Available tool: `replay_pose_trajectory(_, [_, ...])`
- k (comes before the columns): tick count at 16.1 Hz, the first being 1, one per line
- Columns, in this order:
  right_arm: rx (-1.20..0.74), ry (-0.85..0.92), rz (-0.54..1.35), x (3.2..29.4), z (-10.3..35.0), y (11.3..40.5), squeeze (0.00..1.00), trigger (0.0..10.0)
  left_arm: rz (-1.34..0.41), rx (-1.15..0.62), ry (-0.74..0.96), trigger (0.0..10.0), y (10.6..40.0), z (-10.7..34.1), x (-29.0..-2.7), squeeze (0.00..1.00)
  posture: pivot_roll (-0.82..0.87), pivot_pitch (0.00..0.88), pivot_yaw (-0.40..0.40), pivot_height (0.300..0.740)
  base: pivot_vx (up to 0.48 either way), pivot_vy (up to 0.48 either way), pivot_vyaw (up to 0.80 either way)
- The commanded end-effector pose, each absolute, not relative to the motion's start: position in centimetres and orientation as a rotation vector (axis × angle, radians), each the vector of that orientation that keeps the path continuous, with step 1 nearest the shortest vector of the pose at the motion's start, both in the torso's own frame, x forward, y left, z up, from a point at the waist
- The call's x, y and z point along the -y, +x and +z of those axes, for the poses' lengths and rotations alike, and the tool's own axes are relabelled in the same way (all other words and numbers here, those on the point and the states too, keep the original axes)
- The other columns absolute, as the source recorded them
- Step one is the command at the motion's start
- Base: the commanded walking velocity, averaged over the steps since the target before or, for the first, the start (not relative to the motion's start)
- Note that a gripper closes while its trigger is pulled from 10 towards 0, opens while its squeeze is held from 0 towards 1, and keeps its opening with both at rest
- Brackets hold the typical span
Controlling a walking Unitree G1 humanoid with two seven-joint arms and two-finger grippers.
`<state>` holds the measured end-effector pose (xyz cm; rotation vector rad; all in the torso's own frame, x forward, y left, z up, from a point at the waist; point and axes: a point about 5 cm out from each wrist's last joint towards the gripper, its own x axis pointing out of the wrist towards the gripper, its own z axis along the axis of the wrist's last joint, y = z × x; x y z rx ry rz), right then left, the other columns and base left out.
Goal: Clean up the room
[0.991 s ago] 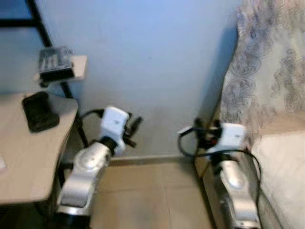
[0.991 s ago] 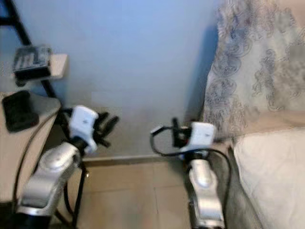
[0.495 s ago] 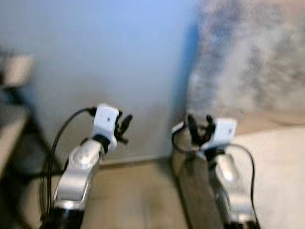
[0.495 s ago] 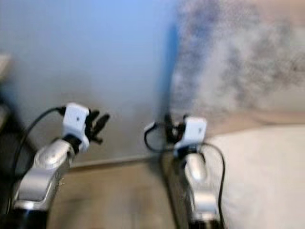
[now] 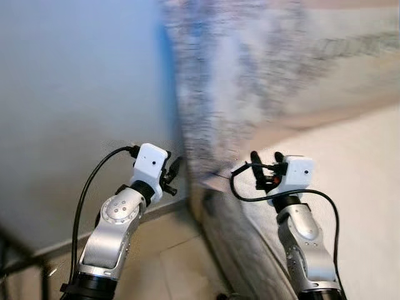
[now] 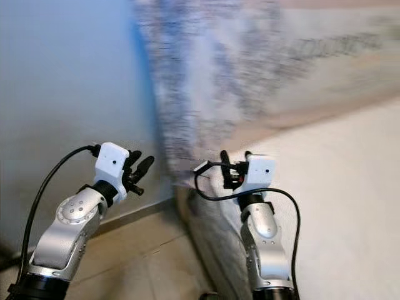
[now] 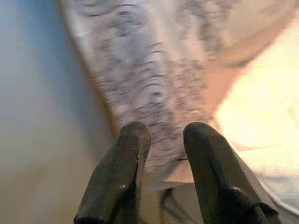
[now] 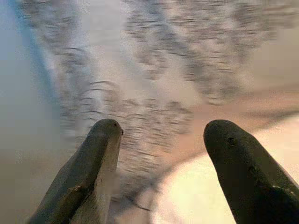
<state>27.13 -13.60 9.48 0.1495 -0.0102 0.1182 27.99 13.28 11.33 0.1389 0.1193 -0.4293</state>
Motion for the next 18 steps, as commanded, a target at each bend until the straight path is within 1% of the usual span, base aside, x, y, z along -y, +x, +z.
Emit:
replay_pose_trajectory(1, [0.005, 0.157, 0.128, 13.4, 9.5, 27.1, 0.00, 10.0, -0.434, -0.116, 0.160, 10.0, 28.1, 11.3, -13.5, 0.00, 0.05, 0.000, -0.008, 0.740, 0.000, 0.000, -0.56])
replay_pose_trajectory(4, [-0.005, 0.170, 0.105, 13.8, 9.0, 26.8, 0.00, 10.0, -0.459, -0.117, 0.156, 10.0, 28.2, 11.2, -13.7, 0.00, 0.05, 0.000, -0.003, 0.740, 0.000, 0.000, -0.56])
replay_pose_trajectory(11, [-0.022, 0.186, 0.064, 14.7, 8.4, 26.1, 0.00, 10.0, -0.555, -0.092, 0.121, 10.0, 27.6, 11.3, -12.8, 0.00, 0.03, 0.000, -0.009, 0.740, 0.000, 0.480, -0.56])
replay_pose_trajectory(16, [-0.011, 0.191, 0.012, 15.2, 8.4, 25.7, 0.00, 10.0, -0.606, -0.105, 0.124, 10.0, 28.1, 11.0, -12.3, 0.00, 0.02, 0.000, -0.005, 0.740, 0.000, 0.480, -0.54])
replay_pose_trajectory(18, [-0.014, 0.192, -0.002, 15.5, 8.3, 25.6, 0.00, 10.0, -0.611, -0.101, 0.127, 10.0, 28.2, 11.0, -12.1, 0.00, 0.01, 0.000, -0.002, 0.740, 0.000, 0.000, -0.53])
